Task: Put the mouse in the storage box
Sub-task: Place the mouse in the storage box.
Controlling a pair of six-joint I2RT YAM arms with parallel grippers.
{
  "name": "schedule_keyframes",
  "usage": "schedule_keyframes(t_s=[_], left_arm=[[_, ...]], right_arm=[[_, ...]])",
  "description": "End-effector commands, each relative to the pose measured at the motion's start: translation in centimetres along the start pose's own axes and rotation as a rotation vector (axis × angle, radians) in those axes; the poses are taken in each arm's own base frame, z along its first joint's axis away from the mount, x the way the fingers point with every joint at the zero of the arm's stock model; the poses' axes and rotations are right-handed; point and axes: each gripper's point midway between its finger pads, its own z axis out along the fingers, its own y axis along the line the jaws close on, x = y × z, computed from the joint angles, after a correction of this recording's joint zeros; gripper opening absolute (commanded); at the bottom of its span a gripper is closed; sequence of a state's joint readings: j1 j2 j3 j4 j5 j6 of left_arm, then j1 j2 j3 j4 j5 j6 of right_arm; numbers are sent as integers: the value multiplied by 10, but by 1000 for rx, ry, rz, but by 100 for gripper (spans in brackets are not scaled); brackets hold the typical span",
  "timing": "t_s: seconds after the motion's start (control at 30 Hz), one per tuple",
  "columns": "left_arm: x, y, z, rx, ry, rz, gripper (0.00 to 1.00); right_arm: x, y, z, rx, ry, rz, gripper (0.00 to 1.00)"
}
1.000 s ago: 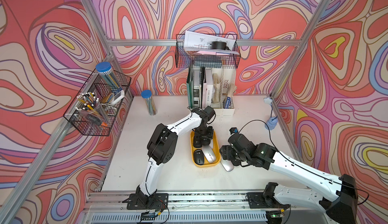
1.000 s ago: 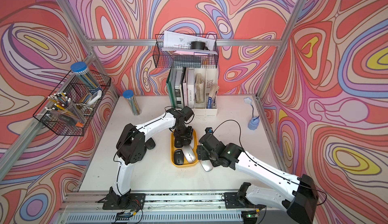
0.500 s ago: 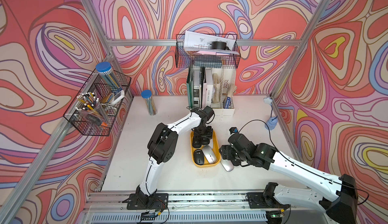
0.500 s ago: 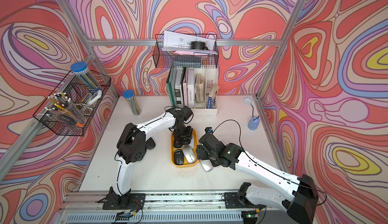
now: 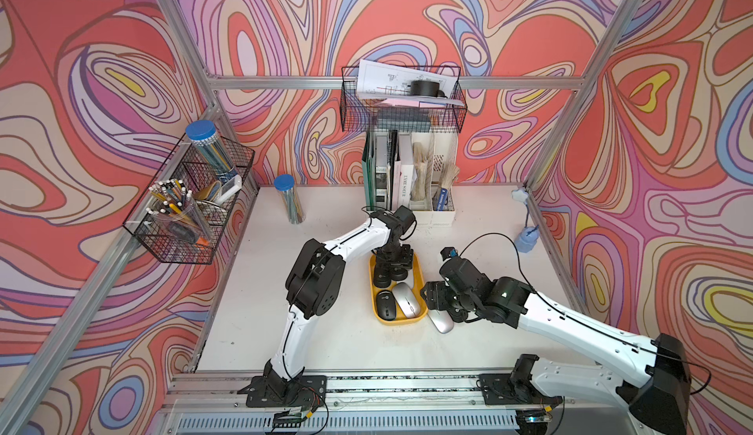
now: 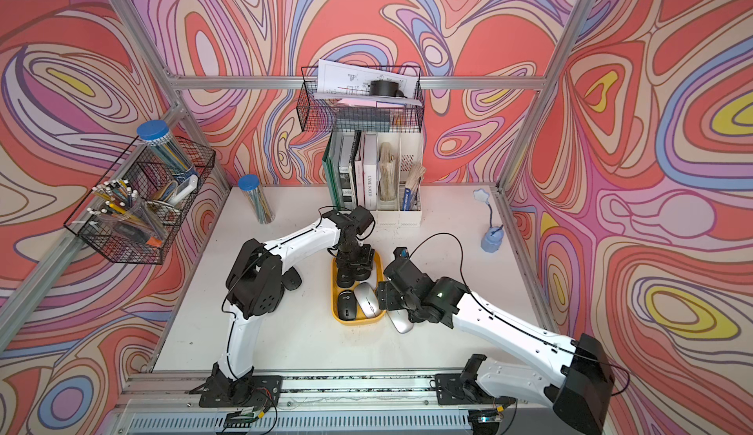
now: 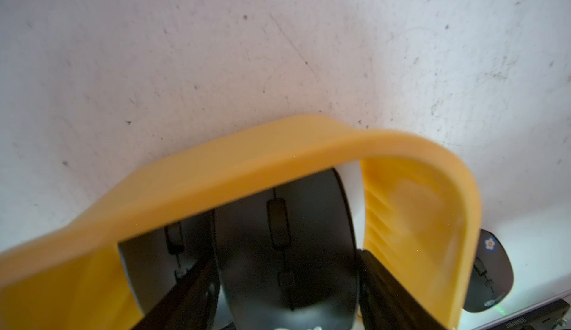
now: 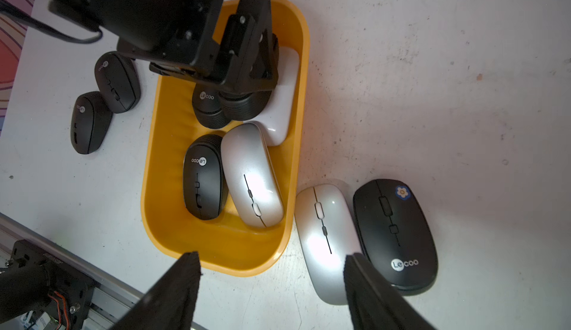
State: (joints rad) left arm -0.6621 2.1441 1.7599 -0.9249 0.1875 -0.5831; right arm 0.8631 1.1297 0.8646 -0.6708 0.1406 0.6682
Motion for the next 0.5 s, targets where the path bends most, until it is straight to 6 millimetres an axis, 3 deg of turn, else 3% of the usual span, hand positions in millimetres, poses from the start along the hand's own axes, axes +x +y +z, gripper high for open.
schedule_keyframes(t_s=[0.0,0.3,0.47], left_arm=[[-1,3,-22,-6,-43,4,76],[8,6,-39,3,-66,13,81],[13,22,-62,-47,-115,13,81]], right_arm=[[-2,3,9,-18,-14,18,76],[-16,20,37,-44,-43,14,76],[-19,23,48,-32,-34,9,76]])
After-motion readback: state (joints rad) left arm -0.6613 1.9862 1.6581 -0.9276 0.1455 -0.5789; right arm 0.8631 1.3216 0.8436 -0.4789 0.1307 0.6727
